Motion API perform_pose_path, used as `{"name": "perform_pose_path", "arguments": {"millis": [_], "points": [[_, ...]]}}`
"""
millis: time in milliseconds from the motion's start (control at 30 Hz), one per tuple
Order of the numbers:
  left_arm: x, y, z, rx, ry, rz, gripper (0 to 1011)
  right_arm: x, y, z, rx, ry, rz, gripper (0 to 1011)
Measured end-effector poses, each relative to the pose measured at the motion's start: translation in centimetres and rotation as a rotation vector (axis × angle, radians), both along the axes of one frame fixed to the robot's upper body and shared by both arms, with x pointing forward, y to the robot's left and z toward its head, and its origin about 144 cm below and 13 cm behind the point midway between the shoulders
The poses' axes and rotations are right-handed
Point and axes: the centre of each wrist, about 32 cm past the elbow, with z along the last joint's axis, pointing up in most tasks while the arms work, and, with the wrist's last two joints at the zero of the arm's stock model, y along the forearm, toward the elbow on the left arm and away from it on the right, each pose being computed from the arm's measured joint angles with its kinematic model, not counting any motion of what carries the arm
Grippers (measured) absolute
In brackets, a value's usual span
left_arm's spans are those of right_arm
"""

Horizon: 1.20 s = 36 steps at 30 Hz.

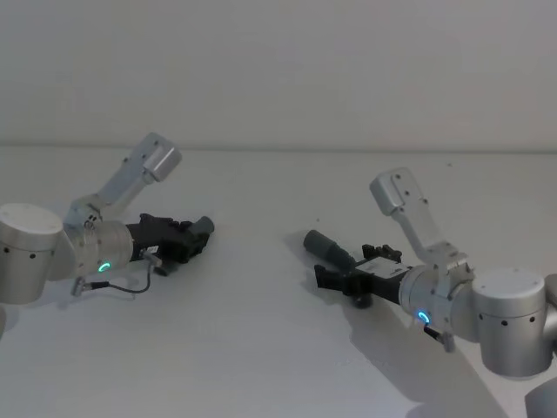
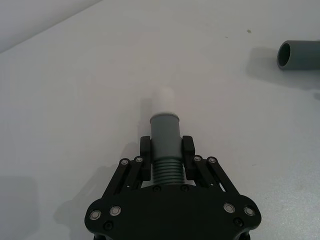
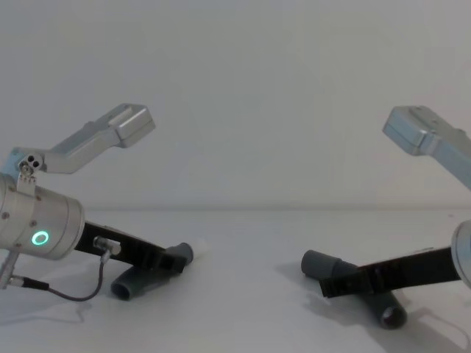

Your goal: Use both hands to pick up one end of the pipe from the table, align the ends, and insert them.

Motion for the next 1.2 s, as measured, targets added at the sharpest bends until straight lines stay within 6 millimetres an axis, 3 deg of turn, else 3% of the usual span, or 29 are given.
{"name": "perform_pose_path", "arguments": {"millis": [600,867,1200], "points": [[0.00,0.00,0.00,0.000,0.000,0.000,352,0.04,-0.04,-0.37,-0.008,0.021,-0.001,996],[0.00,0.00,0.00,0.000,0.000,0.000,352,0.05,-0.08,-0.43,-0.010,0.023,-0.003,808],[0.00,0.00,-0.01,0.000,0.000,0.000,352,0.06,-0.06,-0.46,-0.010,0.024,-0.002,725]]}}
